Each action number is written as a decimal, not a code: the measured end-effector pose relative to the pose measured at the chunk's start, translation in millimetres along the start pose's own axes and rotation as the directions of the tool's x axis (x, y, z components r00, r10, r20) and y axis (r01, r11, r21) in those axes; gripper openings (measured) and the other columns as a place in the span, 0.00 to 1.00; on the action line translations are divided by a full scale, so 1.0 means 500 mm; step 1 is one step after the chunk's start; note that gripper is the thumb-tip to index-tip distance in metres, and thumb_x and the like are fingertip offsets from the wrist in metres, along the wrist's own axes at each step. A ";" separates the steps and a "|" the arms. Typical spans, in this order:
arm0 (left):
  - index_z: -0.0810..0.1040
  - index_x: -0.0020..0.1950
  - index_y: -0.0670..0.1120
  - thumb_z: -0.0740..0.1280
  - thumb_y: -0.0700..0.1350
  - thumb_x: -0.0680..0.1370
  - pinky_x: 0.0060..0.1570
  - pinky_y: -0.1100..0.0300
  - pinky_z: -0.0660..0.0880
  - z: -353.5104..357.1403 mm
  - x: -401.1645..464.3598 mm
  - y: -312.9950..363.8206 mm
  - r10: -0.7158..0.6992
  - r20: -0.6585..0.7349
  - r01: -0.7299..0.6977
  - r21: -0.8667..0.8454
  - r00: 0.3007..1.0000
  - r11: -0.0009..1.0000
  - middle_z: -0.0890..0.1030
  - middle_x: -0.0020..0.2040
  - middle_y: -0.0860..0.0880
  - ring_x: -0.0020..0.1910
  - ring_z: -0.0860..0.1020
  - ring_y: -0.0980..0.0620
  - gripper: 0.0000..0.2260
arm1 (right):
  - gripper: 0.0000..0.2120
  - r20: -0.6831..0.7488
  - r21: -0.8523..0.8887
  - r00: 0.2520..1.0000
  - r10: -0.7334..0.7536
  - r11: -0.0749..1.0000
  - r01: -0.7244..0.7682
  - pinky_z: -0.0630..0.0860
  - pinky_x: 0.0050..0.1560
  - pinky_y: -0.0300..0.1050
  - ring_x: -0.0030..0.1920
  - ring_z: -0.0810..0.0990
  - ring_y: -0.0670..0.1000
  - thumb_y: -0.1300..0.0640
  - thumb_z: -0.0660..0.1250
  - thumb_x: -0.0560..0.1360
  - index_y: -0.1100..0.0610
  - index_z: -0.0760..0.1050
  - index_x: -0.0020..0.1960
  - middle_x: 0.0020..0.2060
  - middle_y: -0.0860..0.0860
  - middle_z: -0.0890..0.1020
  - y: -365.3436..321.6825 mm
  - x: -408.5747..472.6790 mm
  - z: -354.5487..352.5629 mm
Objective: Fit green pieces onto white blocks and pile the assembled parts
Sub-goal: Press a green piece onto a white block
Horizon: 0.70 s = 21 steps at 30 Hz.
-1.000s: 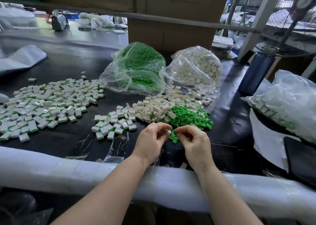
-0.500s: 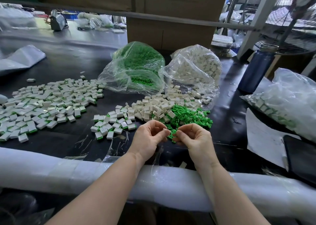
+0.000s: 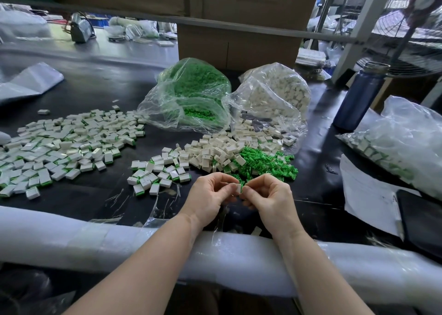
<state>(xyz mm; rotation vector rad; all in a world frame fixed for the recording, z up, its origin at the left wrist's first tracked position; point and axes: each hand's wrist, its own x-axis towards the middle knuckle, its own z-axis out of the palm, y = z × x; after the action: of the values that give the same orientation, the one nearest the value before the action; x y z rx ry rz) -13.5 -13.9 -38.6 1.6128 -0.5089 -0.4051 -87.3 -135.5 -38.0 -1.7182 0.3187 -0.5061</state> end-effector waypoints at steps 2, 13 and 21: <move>0.80 0.48 0.40 0.66 0.37 0.76 0.36 0.68 0.76 0.000 -0.002 0.002 0.001 0.016 -0.001 0.015 1.000 1.000 0.82 0.38 0.47 0.33 0.79 0.59 0.04 | 0.06 0.008 0.005 1.000 0.005 1.000 -0.005 0.76 0.31 0.36 0.28 0.79 0.46 0.67 0.71 0.71 0.60 0.76 0.39 0.29 0.53 0.82 0.000 -0.001 -0.001; 0.81 0.48 0.39 0.65 0.36 0.77 0.47 0.53 0.77 0.003 -0.007 0.009 -0.009 0.071 0.001 0.114 0.997 0.993 0.81 0.43 0.40 0.41 0.77 0.49 0.05 | 0.11 0.069 -0.031 0.997 0.017 0.999 -0.015 0.73 0.29 0.35 0.26 0.75 0.43 0.71 0.69 0.70 0.57 0.73 0.38 0.26 0.50 0.79 0.003 0.001 -0.003; 0.81 0.46 0.43 0.66 0.37 0.76 0.52 0.55 0.77 0.000 -0.005 0.005 -0.006 0.119 -0.016 0.183 0.993 0.983 0.82 0.42 0.44 0.43 0.79 0.50 0.05 | 0.10 0.112 -0.036 0.993 0.036 0.999 -0.032 0.73 0.30 0.36 0.26 0.75 0.45 0.71 0.70 0.69 0.58 0.73 0.37 0.26 0.49 0.78 0.005 0.000 -0.007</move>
<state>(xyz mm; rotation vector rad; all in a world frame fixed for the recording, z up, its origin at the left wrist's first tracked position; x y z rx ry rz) -15.7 -12.8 -36.3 1.7717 -0.6569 -0.4631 -89.1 -139.2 -40.0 -1.7637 0.2763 -0.3795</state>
